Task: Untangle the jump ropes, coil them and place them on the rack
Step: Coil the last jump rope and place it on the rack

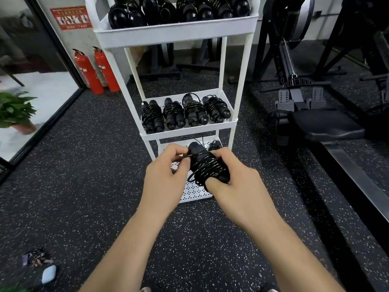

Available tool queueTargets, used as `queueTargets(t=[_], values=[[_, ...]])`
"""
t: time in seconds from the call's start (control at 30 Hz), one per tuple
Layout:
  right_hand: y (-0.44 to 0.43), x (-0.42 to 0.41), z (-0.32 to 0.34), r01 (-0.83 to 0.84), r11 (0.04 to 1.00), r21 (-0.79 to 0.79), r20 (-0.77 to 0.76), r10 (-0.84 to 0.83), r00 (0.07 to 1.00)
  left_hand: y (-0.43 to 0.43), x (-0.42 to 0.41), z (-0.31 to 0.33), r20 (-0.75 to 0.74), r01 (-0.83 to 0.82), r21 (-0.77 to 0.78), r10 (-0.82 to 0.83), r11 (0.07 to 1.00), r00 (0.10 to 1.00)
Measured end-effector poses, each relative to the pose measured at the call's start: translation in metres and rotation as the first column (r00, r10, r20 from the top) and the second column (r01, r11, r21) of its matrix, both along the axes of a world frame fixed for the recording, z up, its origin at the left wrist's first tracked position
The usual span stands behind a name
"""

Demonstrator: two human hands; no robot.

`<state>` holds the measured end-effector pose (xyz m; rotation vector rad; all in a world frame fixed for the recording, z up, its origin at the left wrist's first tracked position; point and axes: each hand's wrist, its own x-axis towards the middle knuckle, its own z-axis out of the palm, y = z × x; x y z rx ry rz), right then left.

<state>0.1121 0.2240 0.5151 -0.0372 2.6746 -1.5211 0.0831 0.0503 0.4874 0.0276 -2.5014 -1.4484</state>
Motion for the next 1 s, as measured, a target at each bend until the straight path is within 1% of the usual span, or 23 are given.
queueTargets(t=[0.07, 0.13, 0.23, 0.33, 0.43, 0.53, 0.6, 0.63, 0.7, 0.8, 0.87, 0.9, 0.97, 1.0], values=[[0.002, -0.002, 0.002, 0.005, 0.999, -0.038, 0.018, -0.004, 1.000, 0.002, 0.005, 0.002, -0.086, -0.021, -0.049, 0.017, 0.999, 0.996], [0.004, -0.003, 0.002, 0.008, 0.998, -0.060, 0.026, -0.006, 1.000, 0.004, 0.009, 0.004, -0.157, -0.080, -0.076, 0.067, 0.994, 0.985], [0.006, -0.005, -0.003, 0.017, 0.998, -0.056, 0.027, -0.015, 1.000, 0.008, 0.008, 0.003, -0.197, -0.107, -0.138, 0.079, 0.985, 0.977], [0.011, -0.007, -0.006, 0.044, 0.994, -0.098, 0.055, -0.039, 0.998, 0.008, 0.006, -0.002, -0.217, -0.050, -0.199, 0.006, 0.979, 0.976], [0.015, -0.010, -0.008, 0.059, 0.986, -0.154, 0.092, -0.045, 0.995, 0.006, 0.005, -0.006, -0.276, -0.011, -0.373, -0.100, 0.928, 0.956], [0.017, -0.014, -0.012, 0.041, 0.990, -0.136, 0.112, -0.026, 0.993, 0.005, 0.004, -0.014, -0.319, -0.031, -0.470, -0.137, 0.882, 0.938], [0.020, -0.016, -0.014, 0.035, 0.993, -0.109, 0.115, -0.022, 0.993, 0.009, 0.007, -0.018, -0.290, -0.020, -0.522, -0.155, 0.853, 0.945], [0.022, -0.018, -0.015, 0.020, 0.996, -0.092, 0.133, -0.007, 0.991, 0.010, 0.009, -0.018, -0.248, -0.002, -0.524, -0.150, 0.851, 0.957], [0.026, -0.023, -0.015, -0.038, 0.998, -0.045, 0.198, 0.046, 0.979, 0.010, 0.007, -0.014, -0.159, 0.039, -0.471, -0.128, 0.881, 0.979], [0.035, -0.030, -0.016, -0.129, 0.992, -0.005, 0.282, 0.125, 0.951, 0.001, 0.003, -0.009, -0.112, 0.117, -0.463, -0.189, 0.878, 0.975], [0.037, -0.034, -0.017, -0.172, 0.984, -0.037, 0.315, 0.175, 0.933, -0.004, -0.001, -0.011, -0.063, 0.179, -0.360, -0.216, 0.916, 0.974], [0.036, -0.035, -0.018, -0.180, 0.982, -0.055, 0.324, 0.188, 0.927, -0.005, -0.001, -0.013, -0.054, 0.158, -0.285, -0.181, 0.945, 0.982], [0.033, -0.036, -0.019, -0.157, 0.983, -0.093, 0.322, 0.179, 0.929, -0.007, -0.002, -0.019, -0.058, 0.031, -0.161, -0.041, 0.986, 0.998], [0.031, -0.035, -0.020, -0.132, 0.983, -0.126, 0.322, 0.167, 0.932, -0.008, -0.002, -0.022, -0.032, -0.023, -0.101, 0.020, 0.995, 0.999]])
